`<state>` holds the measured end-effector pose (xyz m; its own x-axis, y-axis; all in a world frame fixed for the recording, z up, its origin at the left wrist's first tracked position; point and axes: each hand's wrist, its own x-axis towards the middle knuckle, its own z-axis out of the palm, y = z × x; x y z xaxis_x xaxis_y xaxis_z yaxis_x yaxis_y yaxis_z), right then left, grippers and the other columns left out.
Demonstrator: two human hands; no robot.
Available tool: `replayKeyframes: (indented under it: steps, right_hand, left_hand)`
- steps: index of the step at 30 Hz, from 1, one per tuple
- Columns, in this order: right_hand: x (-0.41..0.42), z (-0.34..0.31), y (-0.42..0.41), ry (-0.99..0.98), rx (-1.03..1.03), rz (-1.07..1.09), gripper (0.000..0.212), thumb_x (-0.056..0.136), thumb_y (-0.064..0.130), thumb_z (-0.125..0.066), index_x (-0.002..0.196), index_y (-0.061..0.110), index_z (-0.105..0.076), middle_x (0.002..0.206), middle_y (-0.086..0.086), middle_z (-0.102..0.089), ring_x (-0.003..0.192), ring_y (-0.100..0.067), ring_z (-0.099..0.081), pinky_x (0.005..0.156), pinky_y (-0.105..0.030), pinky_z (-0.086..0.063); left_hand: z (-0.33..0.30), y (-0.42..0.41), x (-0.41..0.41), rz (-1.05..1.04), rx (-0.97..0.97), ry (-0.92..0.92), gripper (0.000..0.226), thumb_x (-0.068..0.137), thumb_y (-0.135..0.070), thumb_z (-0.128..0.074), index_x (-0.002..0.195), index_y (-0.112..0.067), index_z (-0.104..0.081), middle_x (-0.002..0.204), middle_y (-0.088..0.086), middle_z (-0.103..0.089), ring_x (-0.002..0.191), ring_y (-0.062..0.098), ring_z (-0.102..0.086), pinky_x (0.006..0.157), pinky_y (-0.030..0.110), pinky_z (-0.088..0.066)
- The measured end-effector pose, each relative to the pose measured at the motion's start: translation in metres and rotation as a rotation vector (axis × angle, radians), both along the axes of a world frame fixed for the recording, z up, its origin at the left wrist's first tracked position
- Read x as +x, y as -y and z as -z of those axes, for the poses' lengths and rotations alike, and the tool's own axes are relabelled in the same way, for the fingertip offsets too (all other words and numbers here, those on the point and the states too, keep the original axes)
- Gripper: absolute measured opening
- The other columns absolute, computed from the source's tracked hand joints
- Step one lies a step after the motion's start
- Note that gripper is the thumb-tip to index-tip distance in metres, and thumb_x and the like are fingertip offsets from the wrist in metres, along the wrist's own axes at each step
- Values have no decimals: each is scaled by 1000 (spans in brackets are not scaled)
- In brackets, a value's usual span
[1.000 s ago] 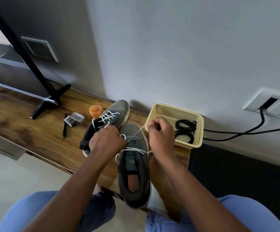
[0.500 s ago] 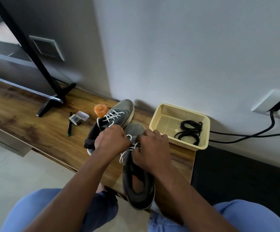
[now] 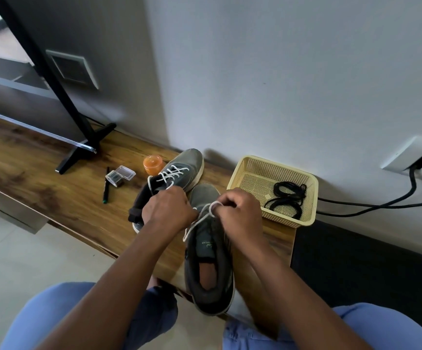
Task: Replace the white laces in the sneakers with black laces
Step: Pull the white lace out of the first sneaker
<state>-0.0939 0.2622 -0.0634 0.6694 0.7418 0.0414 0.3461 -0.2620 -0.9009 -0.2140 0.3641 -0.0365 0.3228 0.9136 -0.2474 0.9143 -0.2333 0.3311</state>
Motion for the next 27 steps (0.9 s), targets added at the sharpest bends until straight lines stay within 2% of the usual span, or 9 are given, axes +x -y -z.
replayKeyframes:
  steps: [5,8,12,15,18,21,24,26,27]
  right_hand:
    - [4,-15,3,-466,371,24,18,71,11,-56,56,3,-52,56,-6,-48,58,-18,-47,58,-26,-43]
    - [9,-22,6,-629,454,68,20,74,15,-48,56,8,-51,60,-15,-41,56,-26,-47,51,-25,-43]
    - [11,-26,9,-866,505,95,23,69,18,-49,46,18,-45,55,-8,-35,48,-25,-44,53,-29,-43]
    - [14,-31,13,-1048,574,-82,21,58,17,-48,45,18,-32,54,-7,-28,52,-23,-32,49,-30,-32]
    - [19,-29,16,-1199,558,-390,27,62,13,-45,48,17,-22,51,-4,-20,53,-21,-29,53,-38,-18]
    - [14,-20,20,-1155,393,-690,28,65,17,-49,51,19,-25,52,-3,-19,54,-19,-26,58,-45,-9]
    - [15,-19,28,-1136,282,-794,23,67,18,-48,52,19,-30,54,-4,-23,54,-17,-25,58,-44,-10]
    - [24,-23,31,-953,160,-757,22,66,19,-52,52,15,-36,55,-7,-27,53,-18,-25,55,-39,-16]
    - [29,-26,32,-751,51,-728,24,67,22,-54,52,11,-39,54,-8,-31,50,-19,-28,53,-34,-21]
  left_hand:
    - [-1,1,0,15,12,-28,17,80,-37,-71,92,-24,-73,93,3,-72,90,29,-70,80,41,-61]
    - [0,1,0,20,23,-38,20,82,-39,-71,94,-23,-73,95,5,-71,91,31,-69,79,40,-59]
    - [0,1,1,26,24,-45,18,83,-36,-71,94,-22,-73,96,5,-70,90,31,-67,77,38,-57]
    - [1,1,2,34,38,-52,20,84,-36,-72,98,-22,-72,100,6,-71,93,32,-68,77,38,-56]
    - [3,1,2,51,48,-56,24,83,-38,-72,102,-23,-73,102,7,-71,96,33,-68,77,38,-56]
    - [4,2,2,75,49,-46,24,84,-38,-72,101,-22,-73,102,7,-72,97,34,-69,81,41,-58]
    - [6,2,2,96,45,-32,25,80,-37,-74,98,-20,-73,100,8,-73,98,35,-69,79,39,-56]
    - [5,2,1,98,4,-16,23,79,-34,-73,95,-18,-73,98,7,-73,98,35,-69,80,39,-55]
    - [4,2,0,94,-32,-7,21,76,-32,-73,90,-17,-74,93,6,-74,95,33,-71,80,38,-57]
